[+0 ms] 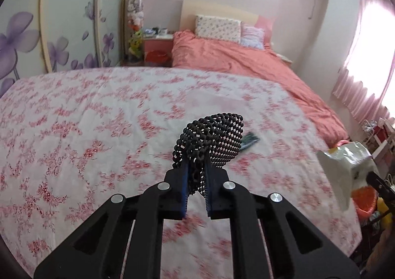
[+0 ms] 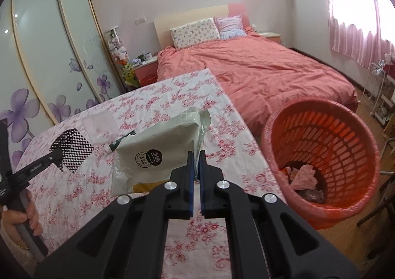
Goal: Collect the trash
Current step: 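Carry the mesh and pouch over the basket and open both tools to drop them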
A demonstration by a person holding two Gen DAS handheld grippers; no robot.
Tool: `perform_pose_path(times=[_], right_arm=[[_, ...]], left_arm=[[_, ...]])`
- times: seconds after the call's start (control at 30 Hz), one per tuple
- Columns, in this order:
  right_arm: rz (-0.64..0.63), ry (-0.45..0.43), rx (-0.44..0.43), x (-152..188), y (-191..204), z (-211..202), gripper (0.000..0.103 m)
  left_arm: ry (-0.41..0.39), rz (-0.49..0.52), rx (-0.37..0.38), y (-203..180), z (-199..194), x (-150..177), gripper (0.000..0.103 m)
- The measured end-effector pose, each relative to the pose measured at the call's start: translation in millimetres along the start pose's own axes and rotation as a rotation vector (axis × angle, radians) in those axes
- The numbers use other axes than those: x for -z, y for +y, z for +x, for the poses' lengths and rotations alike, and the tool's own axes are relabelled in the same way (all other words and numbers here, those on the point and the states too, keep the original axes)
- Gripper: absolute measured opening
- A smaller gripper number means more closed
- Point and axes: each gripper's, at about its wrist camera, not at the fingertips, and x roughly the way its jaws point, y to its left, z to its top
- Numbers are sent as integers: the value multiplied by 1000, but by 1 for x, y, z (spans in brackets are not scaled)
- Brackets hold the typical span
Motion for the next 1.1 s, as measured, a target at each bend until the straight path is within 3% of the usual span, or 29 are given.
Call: perform_pose_path(times=[0.37,0.8,1.1], right_arm=[[35,-128,176,-1,-29,-45,5],[155,-266,478,-2,-98,-75,5],[229,-264,534,5,-142,-66,6]], left_arm=[[-57,57,148,-66,-36,3,10],[-64,113,326,-151,-38,10,10],[-14,144,443,-207,-19,19,10]])
